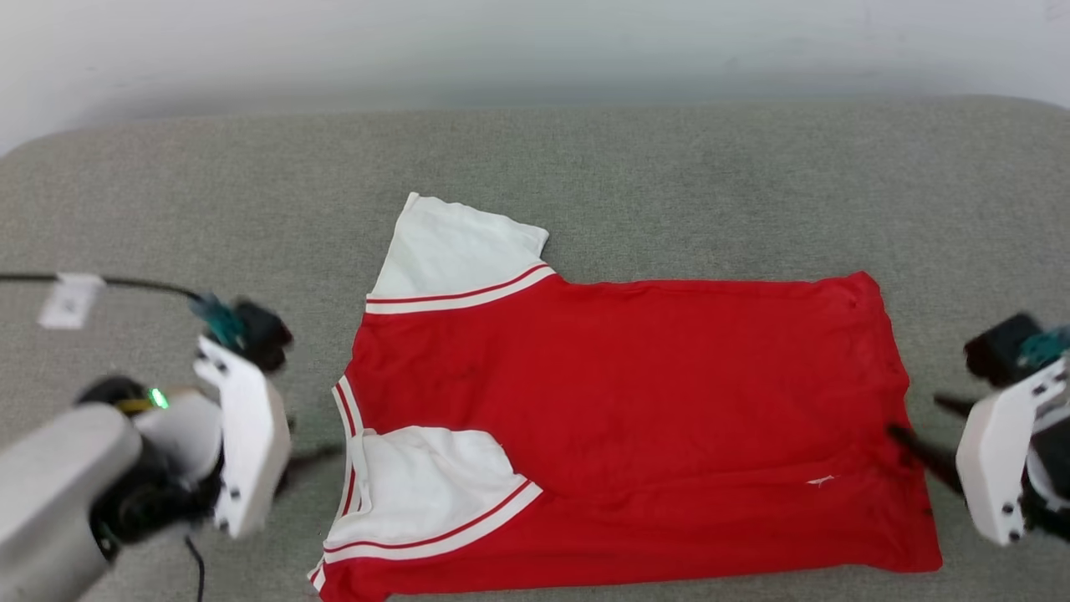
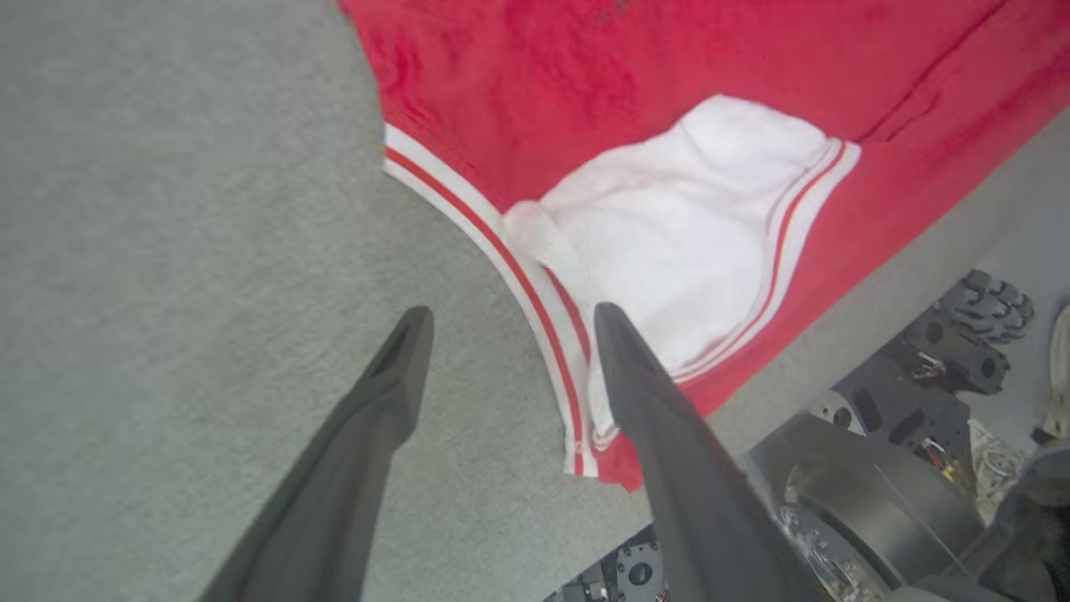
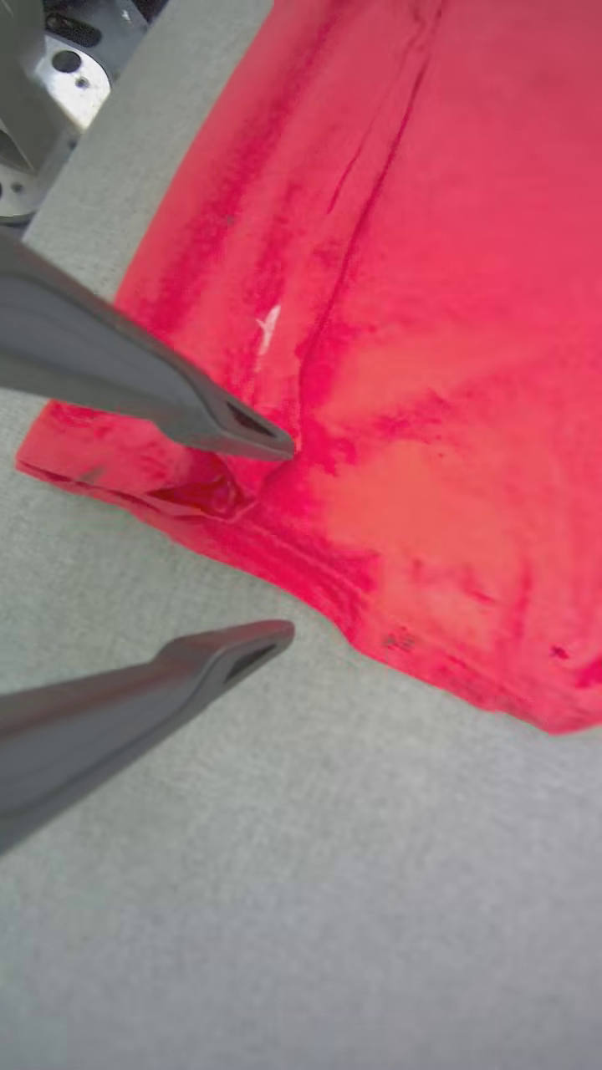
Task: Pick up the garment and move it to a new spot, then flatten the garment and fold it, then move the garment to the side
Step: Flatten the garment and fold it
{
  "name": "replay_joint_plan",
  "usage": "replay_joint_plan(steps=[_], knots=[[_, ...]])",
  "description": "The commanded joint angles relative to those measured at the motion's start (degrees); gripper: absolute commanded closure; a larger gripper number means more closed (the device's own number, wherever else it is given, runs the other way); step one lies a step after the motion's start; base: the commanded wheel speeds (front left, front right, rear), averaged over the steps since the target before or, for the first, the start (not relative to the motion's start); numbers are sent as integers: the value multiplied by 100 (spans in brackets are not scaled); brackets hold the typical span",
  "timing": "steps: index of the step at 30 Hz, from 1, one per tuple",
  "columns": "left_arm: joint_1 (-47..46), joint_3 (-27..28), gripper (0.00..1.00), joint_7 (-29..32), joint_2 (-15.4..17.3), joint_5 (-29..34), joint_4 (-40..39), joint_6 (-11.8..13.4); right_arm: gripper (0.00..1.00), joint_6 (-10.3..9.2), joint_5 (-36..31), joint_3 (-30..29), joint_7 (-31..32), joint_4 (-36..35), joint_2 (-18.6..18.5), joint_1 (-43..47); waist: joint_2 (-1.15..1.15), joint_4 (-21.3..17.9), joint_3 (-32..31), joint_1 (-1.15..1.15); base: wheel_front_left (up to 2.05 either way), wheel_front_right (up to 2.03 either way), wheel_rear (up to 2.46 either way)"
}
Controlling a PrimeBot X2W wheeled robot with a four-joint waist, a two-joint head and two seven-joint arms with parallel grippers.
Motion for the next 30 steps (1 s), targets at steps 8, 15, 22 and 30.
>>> replay_joint_plan(steps=[8, 15, 22, 30], knots=[[-971, 707, 0, -1273, -196, 890, 525, 397, 0, -7, -923, -1472, -1704, -391, 740, -60, 0, -181, 75, 0, 0, 0, 0], [-1609, 906, 0, -1382, -423, 1106, 1060, 436, 0, -7, -2316, -2893, -2789, -1300, 1877, 525, 0, -419, 431, 0, 0, 0, 0], [-2304, 939, 0, -909, -680, 1128, 1599, 424, 0, -6, -3386, -3450, -3247, -2230, 3014, 1216, 0, -635, 943, 0, 0, 0, 0], [-3348, 788, 0, 485, -1014, 950, 2060, 222, 0, -6, -3685, -3404, -3308, -2416, 3433, 1145, 0, -877, 1681, 0, 0, 0, 0]])
